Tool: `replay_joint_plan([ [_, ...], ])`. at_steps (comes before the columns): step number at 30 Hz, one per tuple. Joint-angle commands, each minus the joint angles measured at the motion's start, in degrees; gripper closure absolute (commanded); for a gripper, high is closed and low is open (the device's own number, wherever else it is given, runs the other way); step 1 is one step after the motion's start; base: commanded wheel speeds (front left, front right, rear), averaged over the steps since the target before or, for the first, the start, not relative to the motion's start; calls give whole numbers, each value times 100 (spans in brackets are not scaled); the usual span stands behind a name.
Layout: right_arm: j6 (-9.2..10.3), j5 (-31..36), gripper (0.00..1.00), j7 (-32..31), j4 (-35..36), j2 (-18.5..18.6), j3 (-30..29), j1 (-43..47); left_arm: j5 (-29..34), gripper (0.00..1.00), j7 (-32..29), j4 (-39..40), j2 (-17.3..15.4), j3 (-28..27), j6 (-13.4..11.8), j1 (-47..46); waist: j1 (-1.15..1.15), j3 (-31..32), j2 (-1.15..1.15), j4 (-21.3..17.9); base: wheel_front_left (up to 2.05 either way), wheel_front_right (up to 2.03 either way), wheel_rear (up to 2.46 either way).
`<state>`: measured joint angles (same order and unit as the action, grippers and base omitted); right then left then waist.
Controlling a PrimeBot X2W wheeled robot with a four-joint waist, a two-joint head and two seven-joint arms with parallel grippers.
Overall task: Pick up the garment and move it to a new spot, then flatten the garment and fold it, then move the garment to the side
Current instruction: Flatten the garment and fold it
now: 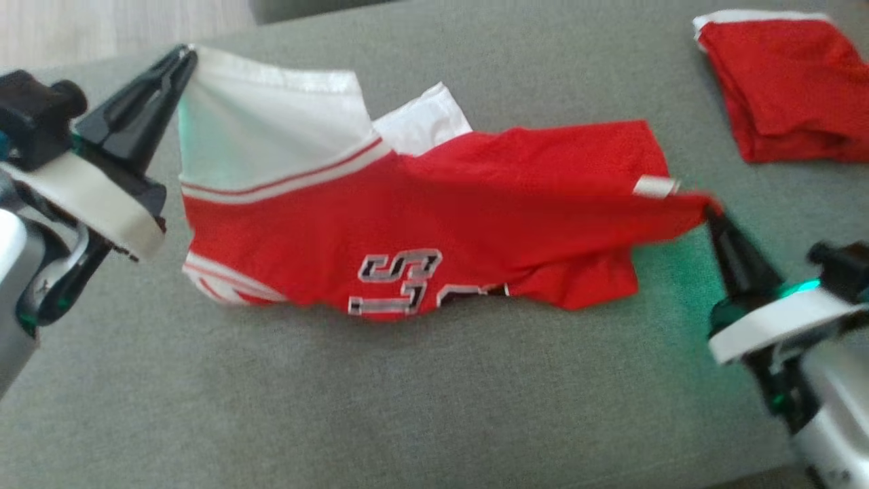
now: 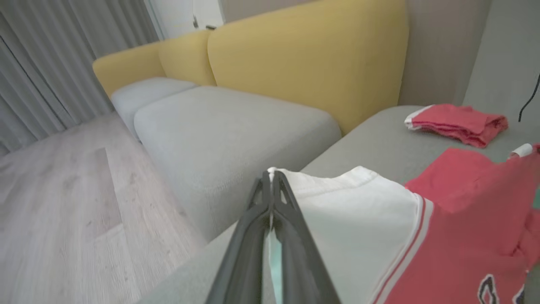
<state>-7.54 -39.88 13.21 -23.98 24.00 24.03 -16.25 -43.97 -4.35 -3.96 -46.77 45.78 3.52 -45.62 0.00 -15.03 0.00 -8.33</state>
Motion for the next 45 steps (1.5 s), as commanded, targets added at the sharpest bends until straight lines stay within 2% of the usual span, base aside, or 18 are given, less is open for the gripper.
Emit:
replay_joint_plan([
  [1, 5, 132, 100, 99, 295, 272, -90, -192, 64, 100, 170, 171, -331, -445, -39, -238, 0, 171, 0, -2, 0, 0, 0],
  [6, 5, 514, 100, 67, 1070, 679, -524, -331, 227, 100, 615, 427, -416, -661, -143, -354, 0, 549, 0, 10, 0, 0, 0],
  [12, 5, 816, 100, -527, 2240, 1253, -1116, -630, 330, 100, 942, 949, -554, -1054, -204, -810, 0, 950, 0, 48, 0, 0, 0],
  [16, 5, 921, 100, -1033, 2883, 1602, -1546, -961, 252, 100, 834, 1316, -585, -1321, -244, -1288, 0, 1062, 0, 92, 0, 0, 0],
  [19, 5, 902, 100, -1466, 3137, 1868, -1719, -1506, 176, 100, 534, 1449, -562, -1399, -95, -1846, 0, 1034, 0, 130, 0, 0, 0],
  [22, 5, 812, 100, -1703, 3026, 1999, -1612, -2024, 161, 100, 323, 1303, -459, -1370, 42, -2304, 0, 888, 0, 176, 0, 0, 0],
  [25, 5, 707, 100, -1907, 2687, 2095, -1245, -2585, 169, 100, 138, 929, -298, -1237, 196, -2767, 0, 593, 0, 244, 0, 0, 0],
  [31, 5, 583, 100, -1886, 1659, 1842, -397, -3933, 405, 100, -45, 35, -118, -819, 360, -3581, 0, -394, 0, 282, 0, 0, 0],
  [35, 5, 669, 100, -1513, 976, 1631, -154, -4910, 906, 100, 308, -566, 87, -624, 382, -4309, 0, -1085, 0, 375, 0, 0, 0],
  [36, 5, 669, 100, -1513, 976, 1631, -154, -4910, 906, 100, 308, -566, 87, -624, 382, -4309, 0, -1085, 0, 375, 0, 0, 0],
  [39, 5, 956, 100, -1027, 491, 1579, -204, -5607, 1266, 100, 851, -1076, 378, -649, 372, -4906, 0, -1417, 0, 472, 0, 0, 0],
  [43, 5, 1283, 100, -428, 27, 1603, -148, -6168, 1536, 100, 1524, -1582, 705, -657, 359, -5389, 0, -1564, 0, 598, 0, 0, 0],
  [45, 5, 1366, 100, -256, -129, 1689, -28, -6267, 1559, 100, 1660, -1650, 747, -565, 372, -5414, 0, -1587, 0, 665, 0, 0, 0],
])
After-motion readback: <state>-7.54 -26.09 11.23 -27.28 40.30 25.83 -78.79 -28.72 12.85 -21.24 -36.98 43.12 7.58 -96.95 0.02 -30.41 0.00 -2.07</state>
